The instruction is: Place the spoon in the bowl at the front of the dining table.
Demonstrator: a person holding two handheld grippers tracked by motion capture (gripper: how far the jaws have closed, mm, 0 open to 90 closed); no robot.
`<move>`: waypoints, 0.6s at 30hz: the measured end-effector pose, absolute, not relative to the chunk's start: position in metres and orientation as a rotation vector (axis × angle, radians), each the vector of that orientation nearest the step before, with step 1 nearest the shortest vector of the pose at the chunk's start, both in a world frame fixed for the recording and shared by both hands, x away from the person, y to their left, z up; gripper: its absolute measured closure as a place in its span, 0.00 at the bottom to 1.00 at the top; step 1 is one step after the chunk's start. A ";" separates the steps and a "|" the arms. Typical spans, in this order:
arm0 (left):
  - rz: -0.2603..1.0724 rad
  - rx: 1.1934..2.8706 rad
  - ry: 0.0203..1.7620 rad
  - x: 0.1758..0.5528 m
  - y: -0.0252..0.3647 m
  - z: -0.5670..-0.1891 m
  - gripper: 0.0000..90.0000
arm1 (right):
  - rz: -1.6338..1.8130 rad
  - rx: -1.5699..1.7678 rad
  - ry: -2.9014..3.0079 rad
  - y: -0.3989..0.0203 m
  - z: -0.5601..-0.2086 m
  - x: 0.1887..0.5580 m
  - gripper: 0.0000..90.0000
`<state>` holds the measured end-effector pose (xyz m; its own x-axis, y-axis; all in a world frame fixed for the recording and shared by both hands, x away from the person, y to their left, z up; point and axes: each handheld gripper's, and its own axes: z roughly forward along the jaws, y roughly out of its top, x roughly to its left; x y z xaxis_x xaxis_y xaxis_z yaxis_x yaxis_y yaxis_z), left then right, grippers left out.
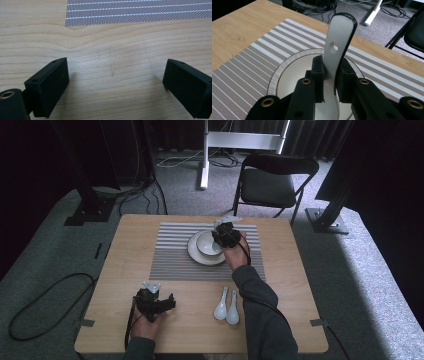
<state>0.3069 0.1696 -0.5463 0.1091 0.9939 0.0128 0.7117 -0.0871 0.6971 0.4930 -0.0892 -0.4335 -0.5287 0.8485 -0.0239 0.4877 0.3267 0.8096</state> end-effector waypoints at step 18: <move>0.687 1.862 1.655 0.307 0.170 -0.546 0.08 | 1.023 1.139 2.194 -0.080 -0.451 0.499 0.90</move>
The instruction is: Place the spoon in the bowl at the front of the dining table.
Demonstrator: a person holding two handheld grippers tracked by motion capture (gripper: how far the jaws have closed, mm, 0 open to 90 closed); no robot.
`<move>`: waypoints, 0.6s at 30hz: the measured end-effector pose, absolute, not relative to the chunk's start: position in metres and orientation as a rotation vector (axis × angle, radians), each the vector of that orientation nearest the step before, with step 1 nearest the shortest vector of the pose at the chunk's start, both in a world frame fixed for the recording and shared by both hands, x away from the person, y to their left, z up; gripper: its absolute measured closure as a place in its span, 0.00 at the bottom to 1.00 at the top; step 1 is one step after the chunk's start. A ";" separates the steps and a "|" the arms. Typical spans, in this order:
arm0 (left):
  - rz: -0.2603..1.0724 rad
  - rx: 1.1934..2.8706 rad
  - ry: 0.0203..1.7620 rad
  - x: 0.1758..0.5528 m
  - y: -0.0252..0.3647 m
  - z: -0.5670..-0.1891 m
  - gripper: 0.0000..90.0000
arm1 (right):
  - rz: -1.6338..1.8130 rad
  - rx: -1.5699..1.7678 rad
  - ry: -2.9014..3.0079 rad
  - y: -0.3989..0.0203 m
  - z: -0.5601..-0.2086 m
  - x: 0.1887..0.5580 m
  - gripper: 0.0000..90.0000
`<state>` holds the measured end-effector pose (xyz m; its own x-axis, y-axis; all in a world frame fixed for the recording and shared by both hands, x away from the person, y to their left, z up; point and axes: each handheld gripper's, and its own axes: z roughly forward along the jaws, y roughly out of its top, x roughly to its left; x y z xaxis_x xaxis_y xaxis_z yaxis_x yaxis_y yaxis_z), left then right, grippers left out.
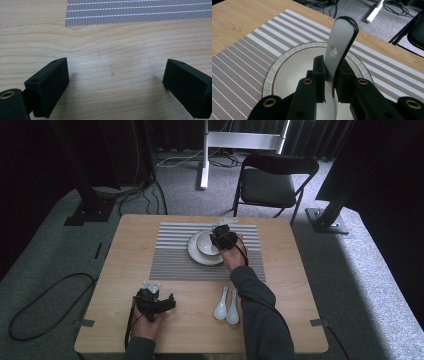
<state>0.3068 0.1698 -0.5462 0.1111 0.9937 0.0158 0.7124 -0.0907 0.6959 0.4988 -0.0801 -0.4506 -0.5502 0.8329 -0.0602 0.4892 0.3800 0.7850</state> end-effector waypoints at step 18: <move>0.687 1.864 1.655 0.307 0.170 -0.546 0.08 | 1.030 1.189 2.224 -0.075 -0.456 0.518 0.94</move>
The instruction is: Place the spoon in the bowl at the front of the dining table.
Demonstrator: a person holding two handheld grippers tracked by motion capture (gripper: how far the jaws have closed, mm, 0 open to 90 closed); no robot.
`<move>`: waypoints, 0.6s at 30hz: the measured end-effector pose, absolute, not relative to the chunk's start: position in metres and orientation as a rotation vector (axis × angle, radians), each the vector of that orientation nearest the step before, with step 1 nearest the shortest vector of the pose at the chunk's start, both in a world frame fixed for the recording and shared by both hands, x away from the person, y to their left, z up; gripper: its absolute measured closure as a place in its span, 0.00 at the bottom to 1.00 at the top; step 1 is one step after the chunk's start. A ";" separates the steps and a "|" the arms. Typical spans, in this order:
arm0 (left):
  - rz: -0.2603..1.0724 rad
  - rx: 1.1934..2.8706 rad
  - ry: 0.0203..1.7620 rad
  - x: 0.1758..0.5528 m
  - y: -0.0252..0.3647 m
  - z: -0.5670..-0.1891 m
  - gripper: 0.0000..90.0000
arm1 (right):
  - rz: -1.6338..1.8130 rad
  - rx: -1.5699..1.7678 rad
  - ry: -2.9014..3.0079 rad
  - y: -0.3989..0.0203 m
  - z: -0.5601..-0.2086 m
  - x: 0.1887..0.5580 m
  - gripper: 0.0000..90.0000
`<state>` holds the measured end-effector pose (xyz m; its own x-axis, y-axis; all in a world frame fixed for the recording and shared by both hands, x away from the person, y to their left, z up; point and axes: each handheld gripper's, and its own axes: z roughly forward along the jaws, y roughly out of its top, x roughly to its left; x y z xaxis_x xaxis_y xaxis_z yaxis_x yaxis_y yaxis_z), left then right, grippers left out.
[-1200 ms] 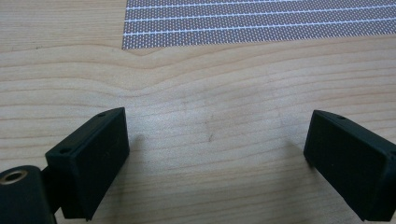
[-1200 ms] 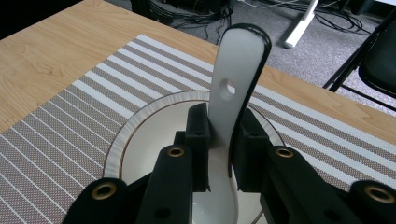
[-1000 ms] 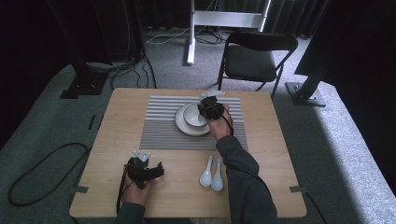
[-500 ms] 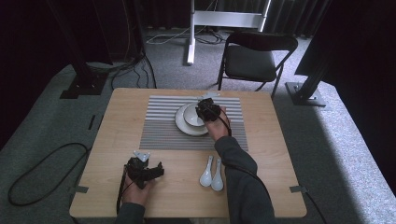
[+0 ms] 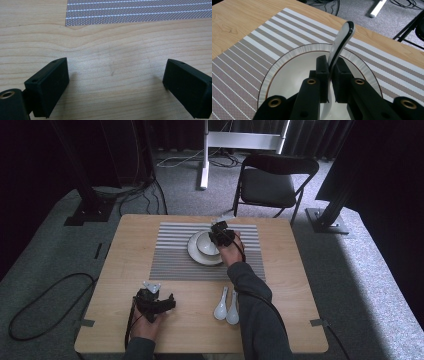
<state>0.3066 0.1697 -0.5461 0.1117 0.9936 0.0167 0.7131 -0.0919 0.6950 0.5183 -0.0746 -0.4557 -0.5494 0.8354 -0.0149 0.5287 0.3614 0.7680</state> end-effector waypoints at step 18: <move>0.686 1.863 1.656 0.307 0.170 -0.546 0.08 | 0.955 1.237 2.272 -0.062 -0.466 0.536 0.95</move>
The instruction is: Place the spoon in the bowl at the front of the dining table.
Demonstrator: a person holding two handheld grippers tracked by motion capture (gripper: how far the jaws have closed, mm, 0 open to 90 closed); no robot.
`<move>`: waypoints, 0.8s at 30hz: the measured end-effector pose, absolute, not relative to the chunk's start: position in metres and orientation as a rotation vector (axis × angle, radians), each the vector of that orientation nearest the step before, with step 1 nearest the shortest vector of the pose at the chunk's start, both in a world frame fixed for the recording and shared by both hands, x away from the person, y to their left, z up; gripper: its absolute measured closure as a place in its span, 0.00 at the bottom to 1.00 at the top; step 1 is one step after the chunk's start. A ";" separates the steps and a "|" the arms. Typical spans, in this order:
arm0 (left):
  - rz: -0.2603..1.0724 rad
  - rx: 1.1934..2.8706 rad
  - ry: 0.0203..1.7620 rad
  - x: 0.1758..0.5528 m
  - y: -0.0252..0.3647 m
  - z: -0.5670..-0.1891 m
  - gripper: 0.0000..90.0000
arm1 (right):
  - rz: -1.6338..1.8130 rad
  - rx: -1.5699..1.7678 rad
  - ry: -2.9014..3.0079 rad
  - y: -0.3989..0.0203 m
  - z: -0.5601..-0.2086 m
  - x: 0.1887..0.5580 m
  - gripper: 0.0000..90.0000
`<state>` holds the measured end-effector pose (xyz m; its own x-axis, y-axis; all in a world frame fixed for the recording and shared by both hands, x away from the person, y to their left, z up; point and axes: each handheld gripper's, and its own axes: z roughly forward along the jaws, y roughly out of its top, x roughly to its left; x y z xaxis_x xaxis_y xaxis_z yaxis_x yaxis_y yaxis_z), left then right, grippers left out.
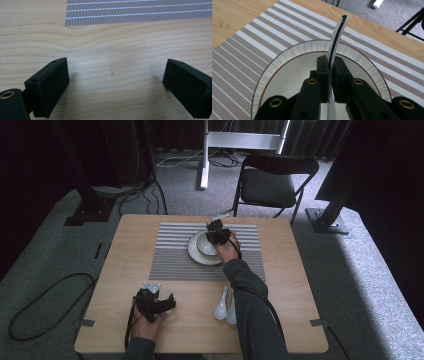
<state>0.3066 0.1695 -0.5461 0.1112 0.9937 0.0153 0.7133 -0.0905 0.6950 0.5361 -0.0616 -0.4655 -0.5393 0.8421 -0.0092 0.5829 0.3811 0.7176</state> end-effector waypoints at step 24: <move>0.687 1.864 1.656 0.306 0.170 -0.546 0.08 | 0.899 1.298 2.312 -0.060 -0.483 0.545 0.76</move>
<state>0.3064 0.1695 -0.5461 0.1112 0.9937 0.0165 0.7137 -0.0914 0.6944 0.5453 -0.0604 -0.4830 -0.5249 0.8511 0.0122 0.6357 0.3825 0.6705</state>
